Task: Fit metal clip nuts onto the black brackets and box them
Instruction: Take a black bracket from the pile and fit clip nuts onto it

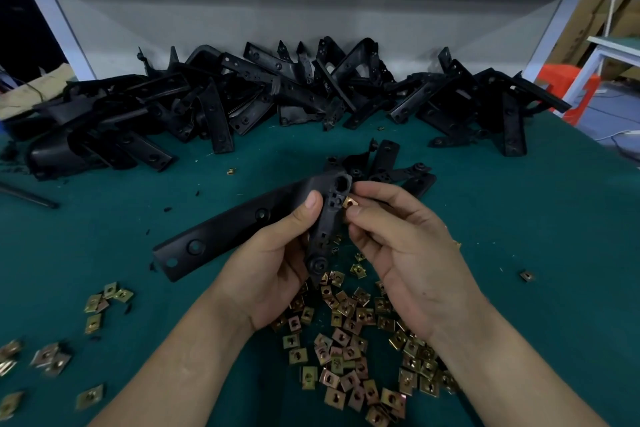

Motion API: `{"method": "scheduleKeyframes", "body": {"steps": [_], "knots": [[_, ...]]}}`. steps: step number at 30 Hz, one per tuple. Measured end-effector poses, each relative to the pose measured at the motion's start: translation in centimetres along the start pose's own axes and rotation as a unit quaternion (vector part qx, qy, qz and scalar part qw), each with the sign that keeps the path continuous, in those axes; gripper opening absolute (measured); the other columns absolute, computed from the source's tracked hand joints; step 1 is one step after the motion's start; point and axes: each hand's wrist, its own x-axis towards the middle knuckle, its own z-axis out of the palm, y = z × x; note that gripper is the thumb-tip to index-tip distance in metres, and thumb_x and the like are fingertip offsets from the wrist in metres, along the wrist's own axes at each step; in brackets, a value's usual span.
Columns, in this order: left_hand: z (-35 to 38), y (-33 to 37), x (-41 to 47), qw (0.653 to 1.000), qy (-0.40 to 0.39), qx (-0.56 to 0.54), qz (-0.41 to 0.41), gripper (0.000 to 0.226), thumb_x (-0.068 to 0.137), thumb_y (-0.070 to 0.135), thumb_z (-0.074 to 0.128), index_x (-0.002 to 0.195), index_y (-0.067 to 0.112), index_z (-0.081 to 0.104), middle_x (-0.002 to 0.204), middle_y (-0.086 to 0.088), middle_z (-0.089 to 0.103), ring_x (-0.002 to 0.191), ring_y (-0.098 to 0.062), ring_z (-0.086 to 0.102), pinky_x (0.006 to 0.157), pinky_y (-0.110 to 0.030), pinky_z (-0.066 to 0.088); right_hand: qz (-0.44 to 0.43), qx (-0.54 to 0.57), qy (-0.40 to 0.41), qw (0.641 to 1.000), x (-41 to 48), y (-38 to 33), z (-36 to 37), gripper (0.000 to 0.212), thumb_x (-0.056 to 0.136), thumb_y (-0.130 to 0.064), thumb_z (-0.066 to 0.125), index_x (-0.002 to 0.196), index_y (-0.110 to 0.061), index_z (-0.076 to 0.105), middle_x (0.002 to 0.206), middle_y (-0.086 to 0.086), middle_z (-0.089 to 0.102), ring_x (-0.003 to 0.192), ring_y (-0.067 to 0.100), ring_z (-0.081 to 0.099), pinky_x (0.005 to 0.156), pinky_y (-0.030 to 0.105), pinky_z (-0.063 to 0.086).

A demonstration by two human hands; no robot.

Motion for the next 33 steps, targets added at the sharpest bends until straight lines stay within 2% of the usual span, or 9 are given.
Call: {"method": "scheduleKeyframes", "body": {"steps": [3,6,13,17,19,23,29,33], "knots": [[0.0,0.1,0.0,1.000,-0.002,-0.002,0.001,0.050,0.078,0.034,0.075,0.121,0.009,0.073,0.129,-0.015,0.069,0.121,-0.025,0.066,0.096,-0.029,0.056,0.005,-0.011,-0.014,1.000,0.0,-0.2,-0.1,0.024,0.082,0.003,0.072,0.095,-0.017,0.079,0.104,0.011,0.077,0.086,0.013,0.069,0.073,0.019,0.055],[0.0,0.2,0.0,1.000,-0.012,0.001,0.000,0.043,0.076,0.034,0.075,0.113,0.013,0.078,0.119,-0.010,0.074,0.106,-0.016,0.072,0.083,-0.021,0.057,0.013,-0.047,-0.033,0.998,0.1,-0.5,-0.4,0.025,0.082,0.003,0.073,0.095,-0.018,0.079,0.102,0.011,0.077,0.086,0.012,0.069,0.073,0.018,0.054],[-0.3,0.3,-0.4,0.998,-0.046,0.023,-0.031,0.027,0.085,0.028,0.069,0.106,0.016,0.081,0.103,-0.002,0.078,0.089,-0.010,0.074,0.072,-0.018,0.056,0.034,-0.161,-0.099,0.981,0.2,-1.8,-1.7,0.034,0.082,0.003,0.074,0.099,-0.027,0.078,0.092,0.004,0.077,0.084,0.014,0.067,0.073,0.021,0.054],[-0.3,0.2,-0.3,0.998,-0.052,0.025,-0.023,0.023,0.089,0.027,0.065,0.103,0.017,0.081,0.092,0.002,0.077,0.077,-0.006,0.072,0.065,-0.016,0.055,0.046,-0.110,-0.082,0.989,0.5,-1.5,-2.0,0.035,0.077,-0.003,0.078,0.107,-0.020,0.076,0.097,0.007,0.078,0.083,0.013,0.071,0.071,0.019,0.056],[-0.3,0.2,-0.2,0.998,-0.047,0.029,-0.018,0.026,0.085,0.029,0.070,0.105,0.016,0.081,0.096,0.000,0.078,0.080,-0.008,0.074,0.067,-0.017,0.055,0.058,-0.069,-0.073,0.993,0.6,-1.1,-2.0,0.047,0.071,-0.009,0.080,0.117,-0.016,0.071,0.102,0.008,0.078,0.083,0.012,0.072,0.071,0.019,0.056],[-0.4,0.4,-0.1,0.997,-0.036,0.057,-0.032,0.039,0.076,0.034,0.076,0.110,0.016,0.080,0.117,-0.009,0.075,0.105,-0.017,0.073,0.079,-0.021,0.057,0.069,-0.059,-0.041,0.995,0.6,-0.3,-1.8,0.058,0.066,-0.016,0.081,0.122,-0.015,0.067,0.106,0.005,0.078,0.083,0.007,0.072,0.068,0.019,0.053],[-0.5,0.5,-0.3,0.992,-0.050,0.095,-0.067,0.048,0.079,0.036,0.075,0.121,0.013,0.073,0.129,-0.013,0.069,0.120,-0.024,0.066,0.090,-0.026,0.056,0.067,-0.072,-0.037,0.994,0.3,0.2,-1.4,0.051,0.064,-0.022,0.081,0.114,-0.015,0.071,0.091,-0.005,0.077,0.069,0.000,0.066,0.070,0.024,0.042],[-1.0,0.6,-0.2,0.993,-0.063,0.092,-0.033,0.044,0.086,0.032,0.071,0.123,0.009,0.072,0.129,-0.016,0.069,0.119,-0.026,0.067,0.090,-0.027,0.056,0.064,-0.090,-0.053,0.992,0.1,0.1,-0.9,0.046,0.067,-0.024,0.081,0.112,-0.019,0.071,0.094,-0.005,0.078,0.073,0.002,0.066,0.072,0.025,0.044]]}}
